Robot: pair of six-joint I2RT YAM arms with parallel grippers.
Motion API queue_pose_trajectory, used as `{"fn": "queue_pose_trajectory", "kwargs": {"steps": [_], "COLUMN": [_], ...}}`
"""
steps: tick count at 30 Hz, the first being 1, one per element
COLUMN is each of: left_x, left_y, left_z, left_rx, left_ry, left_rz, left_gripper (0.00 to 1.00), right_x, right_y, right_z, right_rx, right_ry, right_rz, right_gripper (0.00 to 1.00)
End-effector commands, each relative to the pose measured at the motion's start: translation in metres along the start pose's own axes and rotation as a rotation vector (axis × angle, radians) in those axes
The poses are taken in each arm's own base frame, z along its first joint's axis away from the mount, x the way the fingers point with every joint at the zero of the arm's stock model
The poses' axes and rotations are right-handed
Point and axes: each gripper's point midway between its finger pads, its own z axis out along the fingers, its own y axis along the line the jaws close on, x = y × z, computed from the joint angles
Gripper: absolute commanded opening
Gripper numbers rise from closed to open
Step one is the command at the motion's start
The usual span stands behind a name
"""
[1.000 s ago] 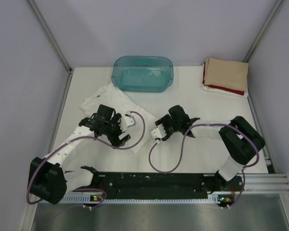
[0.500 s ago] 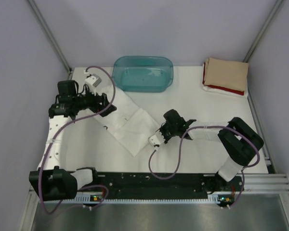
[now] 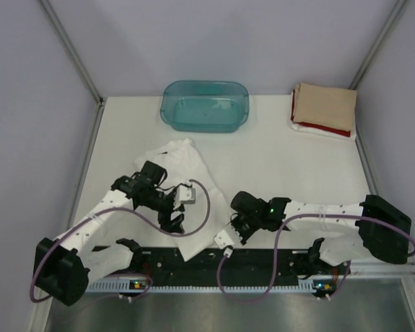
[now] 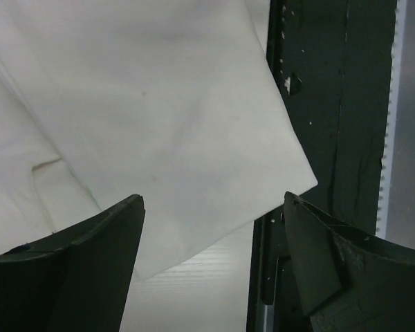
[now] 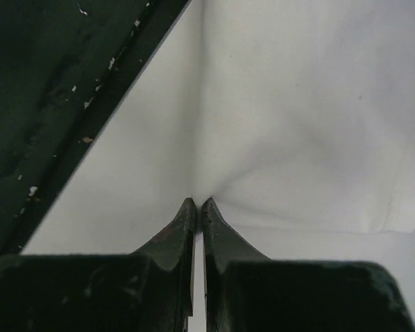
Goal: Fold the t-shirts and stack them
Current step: Grab one side of the 2/3 rectangular tshirt with both arms
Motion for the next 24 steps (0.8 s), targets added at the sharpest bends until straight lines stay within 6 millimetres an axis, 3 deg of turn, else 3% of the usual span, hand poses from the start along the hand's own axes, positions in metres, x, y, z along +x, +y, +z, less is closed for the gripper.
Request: {"fn": "queue_pose_trajectory", "kwargs": {"steps": [1,4,8,11,20,24], "left_x": [0.023,0.026,0.048,0.045,0.036,0.044], "left_y": [-0.029,-0.057,-0.067,-0.082,-0.083,-0.091], "left_z": [0.015,0.032,0.044,0.058,0.091,0.104], "left_rx": [0.064,0.117,0.160,0.215,0.153,0.196], "left_ry": [0.101,0.157,0.246,0.242,0.191,0.199], "left_rz": [0.263,0.370,0.476,0.577,0.751,0.767], "left_gripper": [0.85,0.85,0.86,0.86,0.82,0.79], "right_x": [0.006,-0.001,0.013,0.019,0.034,0.037], "right_y": [0.029,0.025,0.032,0.030,0.033,0.034], "right_z": [-0.006,-0.010,-0.005,-0.003,0.003,0.004], "right_rx": [-0.029,-0.002,0.014,0.043,0.036,0.033], "right_ry": [0.063,0.025,0.063,0.083,0.156,0.170], "right_rz": [0.254,0.272,0.235,0.236,0.266,0.269], "right_gripper": [0.00,0.00,0.00,0.00,0.00,0.00]}}
